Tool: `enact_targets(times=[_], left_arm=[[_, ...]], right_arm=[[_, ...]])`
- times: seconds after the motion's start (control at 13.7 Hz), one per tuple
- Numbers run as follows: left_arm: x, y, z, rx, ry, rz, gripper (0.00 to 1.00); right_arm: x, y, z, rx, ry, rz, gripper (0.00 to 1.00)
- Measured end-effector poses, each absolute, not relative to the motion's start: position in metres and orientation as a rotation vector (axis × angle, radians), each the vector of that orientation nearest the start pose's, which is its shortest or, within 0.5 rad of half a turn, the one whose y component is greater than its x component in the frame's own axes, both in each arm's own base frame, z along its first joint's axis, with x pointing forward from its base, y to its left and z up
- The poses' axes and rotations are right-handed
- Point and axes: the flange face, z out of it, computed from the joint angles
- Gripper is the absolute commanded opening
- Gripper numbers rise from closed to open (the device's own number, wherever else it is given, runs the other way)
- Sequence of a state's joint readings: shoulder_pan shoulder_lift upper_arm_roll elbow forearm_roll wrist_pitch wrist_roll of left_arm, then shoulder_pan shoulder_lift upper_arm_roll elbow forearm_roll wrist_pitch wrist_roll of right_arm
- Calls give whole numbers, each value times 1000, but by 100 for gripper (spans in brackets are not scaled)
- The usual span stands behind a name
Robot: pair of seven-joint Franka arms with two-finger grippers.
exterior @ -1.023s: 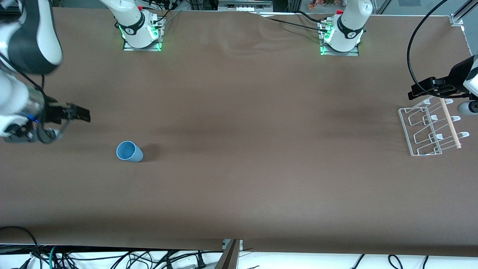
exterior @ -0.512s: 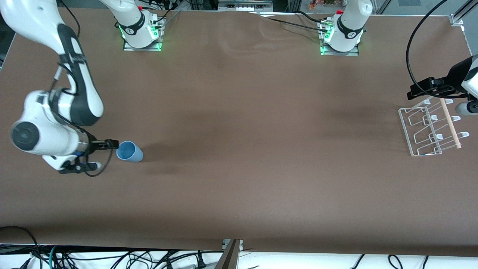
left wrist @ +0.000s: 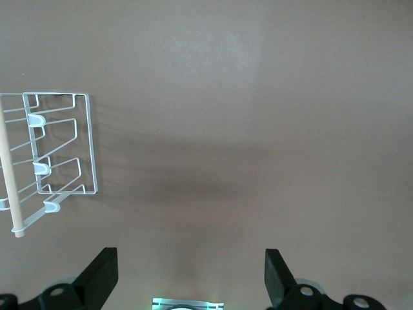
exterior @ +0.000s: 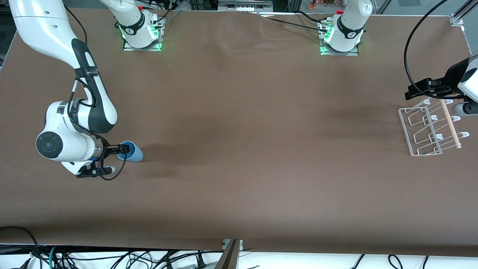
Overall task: Transfer cup to left arm and place on rack
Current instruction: 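Reach the right gripper down and grasp the blue cup's base, then lift the cup with the right gripper while the left gripper approaches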
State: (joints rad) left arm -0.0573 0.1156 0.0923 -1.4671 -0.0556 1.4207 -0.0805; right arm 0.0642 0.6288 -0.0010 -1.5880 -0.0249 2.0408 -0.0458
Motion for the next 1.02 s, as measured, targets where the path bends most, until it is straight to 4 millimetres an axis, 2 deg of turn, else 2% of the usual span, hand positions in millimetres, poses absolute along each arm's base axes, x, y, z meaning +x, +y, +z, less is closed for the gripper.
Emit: enact_targets(times=[0.07, 0.15, 0.37, 0.8, 0.88, 1.02], left_arm=[[573, 10, 596, -3167, -177, 258, 100], [573, 10, 596, -3167, -178, 259, 100], [573, 10, 595, -3170, -151, 261, 100], [573, 2, 587, -3180, 28, 285, 100], [574, -2, 582, -3185, 76, 297, 100], [576, -10, 574, -3232, 179, 311, 100]], right_arm=[[676, 47, 245, -3149, -182, 273, 5], [677, 51, 235, -3152, -174, 267, 0], [679, 51, 224, -3157, -152, 239, 0], [686, 47, 233, -3155, -123, 188, 0], [691, 49, 240, -3138, -62, 168, 0], [703, 59, 268, -3062, 151, 140, 0]])
